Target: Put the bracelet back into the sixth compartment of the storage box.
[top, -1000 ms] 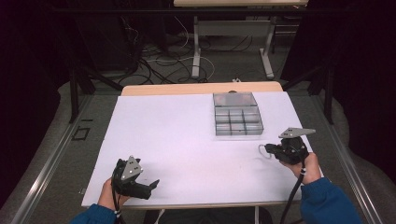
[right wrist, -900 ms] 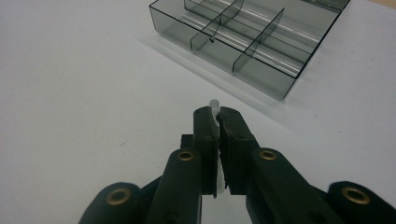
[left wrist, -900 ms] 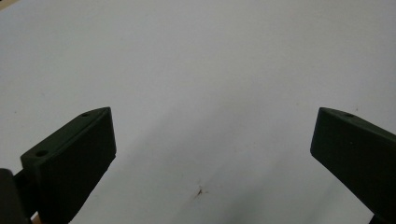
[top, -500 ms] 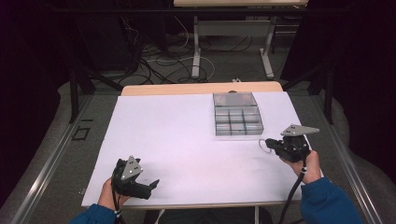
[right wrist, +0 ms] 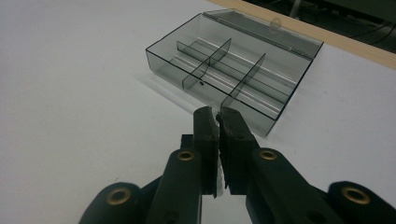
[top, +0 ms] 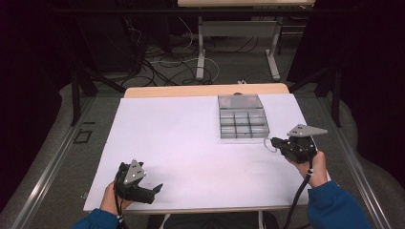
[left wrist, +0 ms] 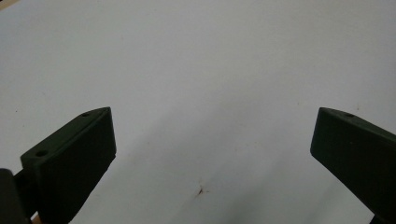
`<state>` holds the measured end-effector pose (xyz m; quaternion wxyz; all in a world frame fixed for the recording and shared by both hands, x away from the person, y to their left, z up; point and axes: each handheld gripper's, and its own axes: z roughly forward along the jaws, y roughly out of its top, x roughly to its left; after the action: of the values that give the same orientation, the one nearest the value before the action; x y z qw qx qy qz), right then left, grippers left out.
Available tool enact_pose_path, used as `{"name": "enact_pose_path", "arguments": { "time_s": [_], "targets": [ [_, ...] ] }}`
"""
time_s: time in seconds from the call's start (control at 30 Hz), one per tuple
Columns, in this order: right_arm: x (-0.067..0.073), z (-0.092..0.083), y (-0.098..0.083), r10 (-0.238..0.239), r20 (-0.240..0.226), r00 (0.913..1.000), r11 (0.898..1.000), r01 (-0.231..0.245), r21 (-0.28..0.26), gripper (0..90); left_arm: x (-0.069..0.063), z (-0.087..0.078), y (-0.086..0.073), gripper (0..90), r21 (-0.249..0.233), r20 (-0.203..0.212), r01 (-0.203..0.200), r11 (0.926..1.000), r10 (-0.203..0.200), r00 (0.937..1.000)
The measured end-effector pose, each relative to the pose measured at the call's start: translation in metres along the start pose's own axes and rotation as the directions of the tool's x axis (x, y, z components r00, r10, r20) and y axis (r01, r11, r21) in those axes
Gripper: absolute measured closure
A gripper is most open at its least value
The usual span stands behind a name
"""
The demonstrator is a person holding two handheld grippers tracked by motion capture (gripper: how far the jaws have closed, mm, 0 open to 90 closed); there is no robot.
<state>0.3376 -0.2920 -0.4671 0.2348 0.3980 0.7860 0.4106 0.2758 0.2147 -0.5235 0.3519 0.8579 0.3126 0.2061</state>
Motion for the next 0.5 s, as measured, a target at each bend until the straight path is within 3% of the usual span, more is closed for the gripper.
{"name": "enact_pose_path", "arguments": {
  "time_s": [0.5],
  "targets": [
    [-0.0066, 0.0044, 0.0095, 0.002, 0.011, 0.9999, 1.000, -0.002, -0.025, 86.0, -0.0009, 0.0001, -0.0001, 0.0, -0.003, 0.001, 0.002, 1.0000, -0.002, 1.0000]
  ]
}}
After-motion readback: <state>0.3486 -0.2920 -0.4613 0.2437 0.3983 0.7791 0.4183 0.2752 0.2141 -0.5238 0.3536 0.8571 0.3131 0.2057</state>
